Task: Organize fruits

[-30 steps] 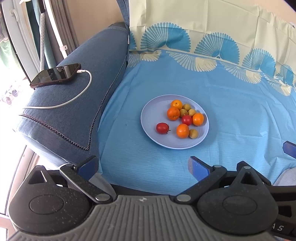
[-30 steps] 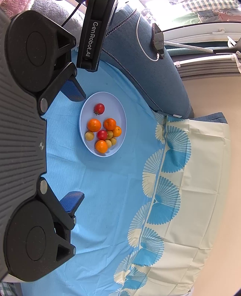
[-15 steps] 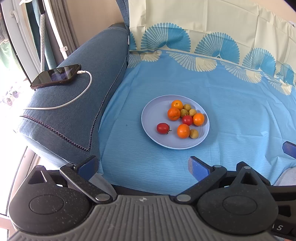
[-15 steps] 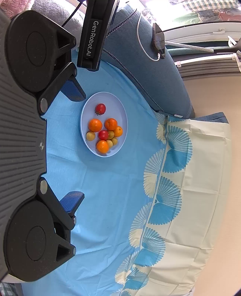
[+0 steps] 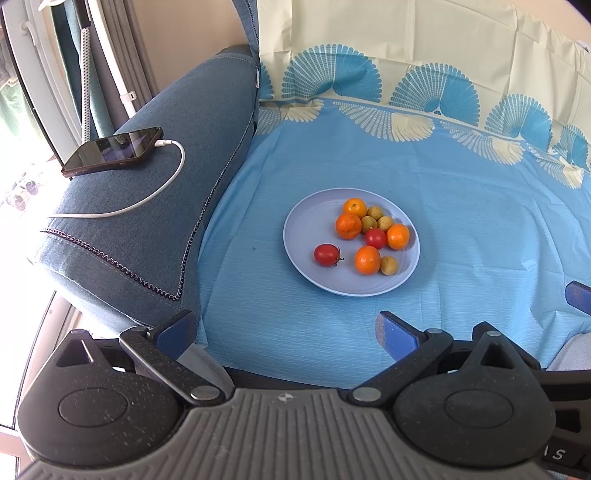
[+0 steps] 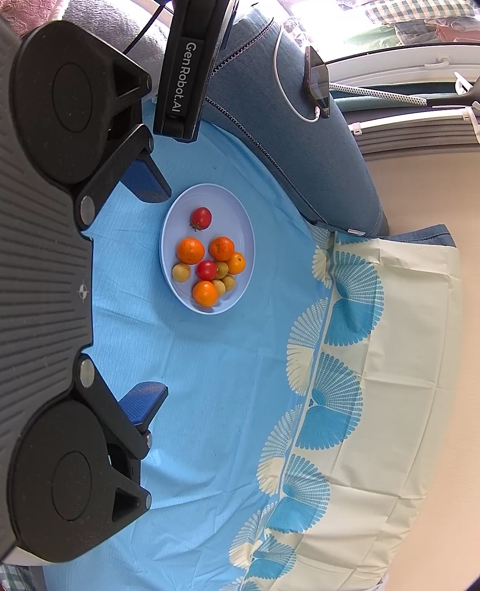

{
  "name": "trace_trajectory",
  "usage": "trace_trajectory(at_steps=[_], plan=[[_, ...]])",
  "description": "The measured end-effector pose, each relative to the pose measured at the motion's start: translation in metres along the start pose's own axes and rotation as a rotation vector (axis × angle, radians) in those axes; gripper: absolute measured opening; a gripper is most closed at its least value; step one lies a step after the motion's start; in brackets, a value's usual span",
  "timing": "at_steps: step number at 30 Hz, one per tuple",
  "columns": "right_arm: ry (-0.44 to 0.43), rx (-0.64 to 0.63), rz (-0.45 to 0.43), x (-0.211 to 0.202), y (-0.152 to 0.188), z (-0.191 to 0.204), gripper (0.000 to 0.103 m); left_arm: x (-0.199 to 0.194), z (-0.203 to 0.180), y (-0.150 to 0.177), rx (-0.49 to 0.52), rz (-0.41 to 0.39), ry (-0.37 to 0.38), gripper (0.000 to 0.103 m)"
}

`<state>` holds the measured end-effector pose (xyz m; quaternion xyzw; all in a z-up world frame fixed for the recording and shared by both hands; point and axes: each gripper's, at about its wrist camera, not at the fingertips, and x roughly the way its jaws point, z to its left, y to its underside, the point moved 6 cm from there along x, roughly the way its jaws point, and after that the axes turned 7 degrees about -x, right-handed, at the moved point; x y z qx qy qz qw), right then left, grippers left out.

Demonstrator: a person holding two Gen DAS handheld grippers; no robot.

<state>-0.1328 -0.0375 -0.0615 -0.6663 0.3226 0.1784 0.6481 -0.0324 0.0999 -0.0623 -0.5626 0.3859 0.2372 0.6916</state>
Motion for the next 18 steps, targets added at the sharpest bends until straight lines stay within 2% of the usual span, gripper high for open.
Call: trace_trajectory(at_steps=[18], plan=[[-0.001, 0.001, 0.004, 0.0009, 0.0013, 0.0005, 0.102, 0.0013, 0.0034, 0.0017, 0.003, 0.003, 0.0, 0.103]])
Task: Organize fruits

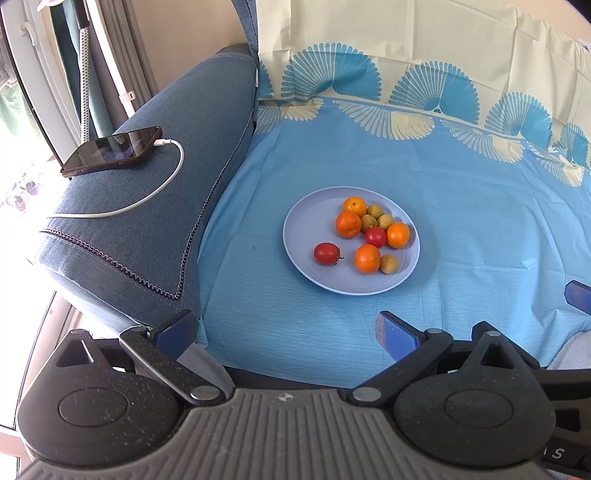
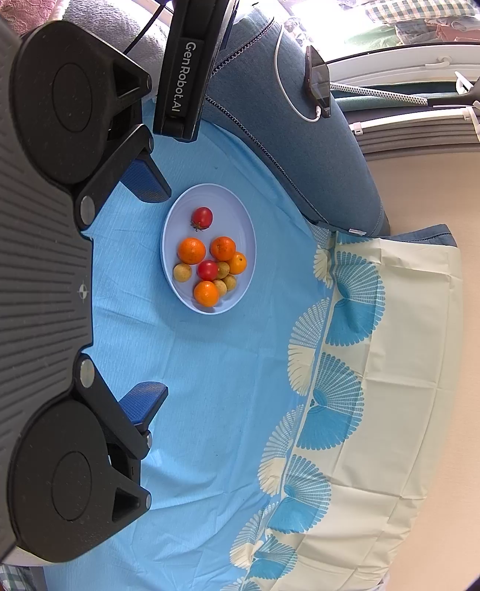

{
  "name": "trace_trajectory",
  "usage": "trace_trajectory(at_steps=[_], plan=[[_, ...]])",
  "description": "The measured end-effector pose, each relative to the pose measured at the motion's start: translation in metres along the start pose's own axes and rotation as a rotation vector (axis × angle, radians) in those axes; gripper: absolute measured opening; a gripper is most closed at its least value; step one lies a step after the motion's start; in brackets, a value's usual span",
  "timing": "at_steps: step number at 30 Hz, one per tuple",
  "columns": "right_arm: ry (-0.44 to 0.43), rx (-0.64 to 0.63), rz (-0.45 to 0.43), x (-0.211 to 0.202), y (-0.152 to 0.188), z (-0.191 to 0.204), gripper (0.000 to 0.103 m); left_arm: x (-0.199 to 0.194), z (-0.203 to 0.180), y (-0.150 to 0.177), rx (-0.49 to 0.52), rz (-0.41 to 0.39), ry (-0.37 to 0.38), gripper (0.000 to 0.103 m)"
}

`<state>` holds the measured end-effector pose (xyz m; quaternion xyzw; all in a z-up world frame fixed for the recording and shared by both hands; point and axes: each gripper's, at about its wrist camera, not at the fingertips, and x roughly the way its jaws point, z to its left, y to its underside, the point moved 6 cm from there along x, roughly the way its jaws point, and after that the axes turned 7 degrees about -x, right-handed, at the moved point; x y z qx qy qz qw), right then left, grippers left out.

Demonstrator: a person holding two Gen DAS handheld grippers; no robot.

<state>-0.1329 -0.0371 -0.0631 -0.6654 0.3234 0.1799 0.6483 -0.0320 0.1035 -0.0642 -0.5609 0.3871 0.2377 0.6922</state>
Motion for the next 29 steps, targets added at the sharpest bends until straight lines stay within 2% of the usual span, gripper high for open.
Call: trace_trajectory(at_steps=[29], plan=[[-0.001, 0.0, 0.0, 0.0011, 0.0006, 0.0011, 0.102, 0.0031, 0.003, -0.0011, -0.008, 0.009, -0.017, 0.103]])
